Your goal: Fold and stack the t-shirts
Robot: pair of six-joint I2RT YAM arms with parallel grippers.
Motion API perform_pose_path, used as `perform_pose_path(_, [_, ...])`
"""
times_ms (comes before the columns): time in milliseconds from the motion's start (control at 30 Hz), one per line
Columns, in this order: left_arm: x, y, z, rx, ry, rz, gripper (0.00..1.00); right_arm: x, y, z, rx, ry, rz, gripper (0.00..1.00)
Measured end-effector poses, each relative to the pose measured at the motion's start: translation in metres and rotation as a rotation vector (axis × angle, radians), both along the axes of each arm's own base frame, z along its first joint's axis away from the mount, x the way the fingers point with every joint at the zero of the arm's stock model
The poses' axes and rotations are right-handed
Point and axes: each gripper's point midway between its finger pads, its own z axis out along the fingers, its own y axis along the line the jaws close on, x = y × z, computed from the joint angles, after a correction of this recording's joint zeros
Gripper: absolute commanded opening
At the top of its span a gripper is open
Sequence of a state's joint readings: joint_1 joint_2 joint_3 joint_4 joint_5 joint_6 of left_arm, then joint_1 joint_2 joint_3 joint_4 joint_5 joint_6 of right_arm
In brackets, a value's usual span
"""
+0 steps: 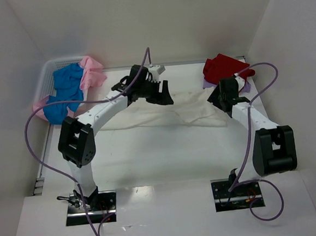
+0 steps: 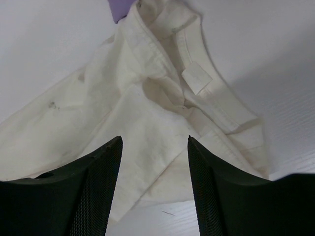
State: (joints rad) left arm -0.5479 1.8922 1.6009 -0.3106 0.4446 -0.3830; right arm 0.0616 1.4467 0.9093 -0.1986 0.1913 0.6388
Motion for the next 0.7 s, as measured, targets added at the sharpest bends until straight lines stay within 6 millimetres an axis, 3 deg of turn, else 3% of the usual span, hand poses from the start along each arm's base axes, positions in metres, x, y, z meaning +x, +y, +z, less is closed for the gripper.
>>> perform_pose_path(167, [-0.033,-0.059,-0.05,-0.022,0.13,-0.074,0.76,-0.008,0.003,-0.022,0.013,0.056,0.009,0.62])
perform_pose_path(300, [-0.064,-0.086,-0.089,0.012,0.227,-0.119,0.75,-0.01,0.005,-0.026,0.02,0.068,0.019,0.62])
perform_pose_path(400, [-0.069,-0.091,-0.095,0.016,0.257,-0.105,0.75,-0.01,0.005,-0.026,0.02,0.066,0.02,0.62])
perform_pose_path(700, [-0.043,-0.081,-0.104,0.023,0.234,0.031,0.75,-0.009,0.006,-0.028,0.026,0.069,0.025,0.63])
